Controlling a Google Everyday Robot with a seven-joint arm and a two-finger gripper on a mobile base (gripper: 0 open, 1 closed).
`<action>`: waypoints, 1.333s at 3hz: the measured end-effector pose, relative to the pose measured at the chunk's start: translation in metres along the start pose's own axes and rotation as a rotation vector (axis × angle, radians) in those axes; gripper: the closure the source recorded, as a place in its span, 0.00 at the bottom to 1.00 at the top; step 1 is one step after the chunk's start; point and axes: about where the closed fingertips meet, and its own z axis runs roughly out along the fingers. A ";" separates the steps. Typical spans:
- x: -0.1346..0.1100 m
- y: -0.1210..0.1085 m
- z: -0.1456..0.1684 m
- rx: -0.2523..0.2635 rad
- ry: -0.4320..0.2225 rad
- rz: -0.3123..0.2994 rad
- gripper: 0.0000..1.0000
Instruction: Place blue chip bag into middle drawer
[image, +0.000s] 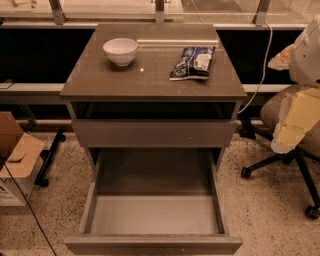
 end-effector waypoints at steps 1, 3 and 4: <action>0.000 0.000 0.000 0.000 0.000 0.000 0.00; -0.002 -0.031 0.042 -0.035 -0.169 0.279 0.00; -0.007 -0.055 0.070 -0.025 -0.240 0.418 0.00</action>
Offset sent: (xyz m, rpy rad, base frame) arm 0.0340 0.0060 -0.0181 0.1584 0.0379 -0.1457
